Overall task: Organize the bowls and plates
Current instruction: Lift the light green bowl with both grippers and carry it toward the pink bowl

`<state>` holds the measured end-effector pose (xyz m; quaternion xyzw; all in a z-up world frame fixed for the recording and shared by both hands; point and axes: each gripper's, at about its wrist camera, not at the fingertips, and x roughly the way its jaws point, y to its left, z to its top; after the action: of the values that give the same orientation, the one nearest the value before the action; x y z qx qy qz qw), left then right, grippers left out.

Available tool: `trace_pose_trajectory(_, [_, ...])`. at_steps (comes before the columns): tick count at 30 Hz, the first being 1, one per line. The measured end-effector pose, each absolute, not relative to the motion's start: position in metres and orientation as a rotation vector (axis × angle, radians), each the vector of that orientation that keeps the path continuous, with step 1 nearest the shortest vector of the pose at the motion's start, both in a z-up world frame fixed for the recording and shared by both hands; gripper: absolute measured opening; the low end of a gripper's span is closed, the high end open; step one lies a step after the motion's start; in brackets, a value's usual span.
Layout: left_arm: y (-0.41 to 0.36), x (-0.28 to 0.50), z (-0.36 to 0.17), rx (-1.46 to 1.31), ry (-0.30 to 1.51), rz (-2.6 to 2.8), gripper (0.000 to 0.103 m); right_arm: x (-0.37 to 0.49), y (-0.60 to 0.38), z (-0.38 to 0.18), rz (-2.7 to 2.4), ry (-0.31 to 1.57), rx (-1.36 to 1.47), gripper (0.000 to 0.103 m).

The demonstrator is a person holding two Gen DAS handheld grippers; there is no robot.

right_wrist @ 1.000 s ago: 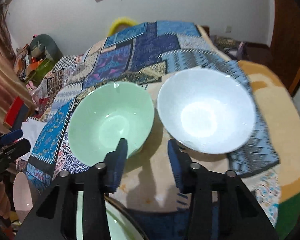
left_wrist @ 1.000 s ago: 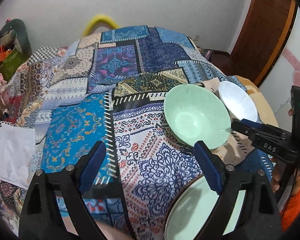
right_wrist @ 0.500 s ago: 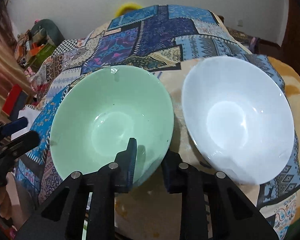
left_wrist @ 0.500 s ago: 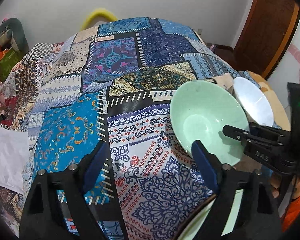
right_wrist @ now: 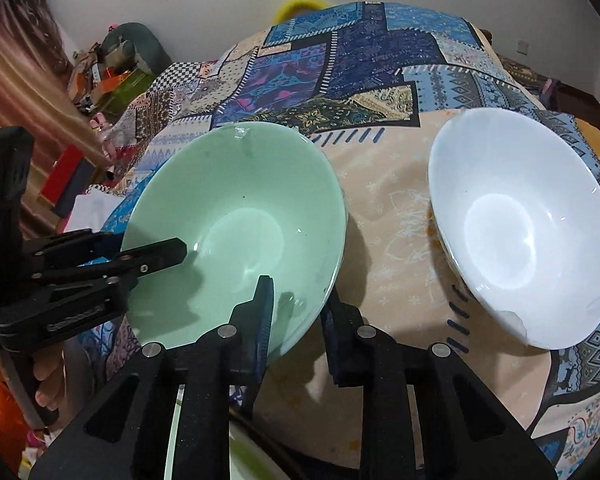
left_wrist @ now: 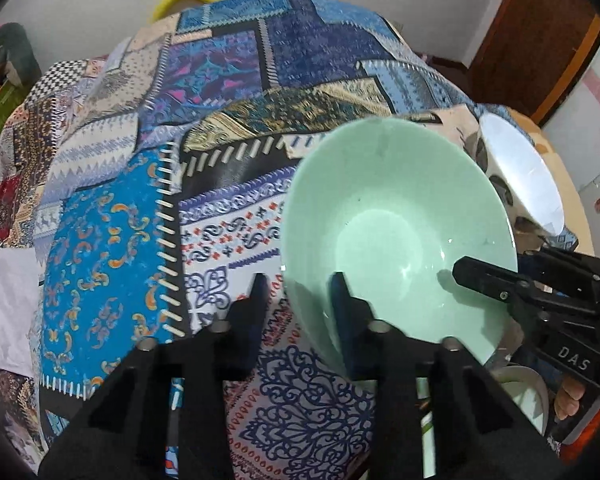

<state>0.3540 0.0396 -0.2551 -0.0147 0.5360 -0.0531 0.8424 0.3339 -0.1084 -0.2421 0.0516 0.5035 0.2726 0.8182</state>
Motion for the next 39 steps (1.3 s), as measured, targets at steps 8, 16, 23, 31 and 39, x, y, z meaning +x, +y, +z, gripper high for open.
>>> trace_pose_trajectory(8, [0.031, 0.357, -0.254, -0.013, 1.102, -0.110, 0.016, 0.340, -0.109, -0.244, 0.518, 1.059, 0.124, 0.023])
trace_pose_trajectory(16, [0.023, 0.356, -0.250, 0.022, 1.082, -0.097, 0.016, 0.335, -0.107, -0.242, 0.487, 1.042, 0.087, 0.017])
trace_pose_trajectory(23, [0.019, 0.340, -0.234, -0.001, 1.059, -0.117, 0.016, 0.322, -0.115, -0.224, 0.485, 1.010, 0.094, 0.017])
trace_pose_trajectory(31, [0.016, 0.304, -0.199, -0.007, 0.996, -0.123, 0.016, 0.295, -0.116, -0.196, 0.485, 0.959, 0.086, 0.017])
trace_pose_trajectory(39, [0.018, 0.267, -0.164, -0.005, 0.941, -0.124, 0.016, 0.268, -0.114, -0.169, 0.491, 0.916, 0.076, 0.017])
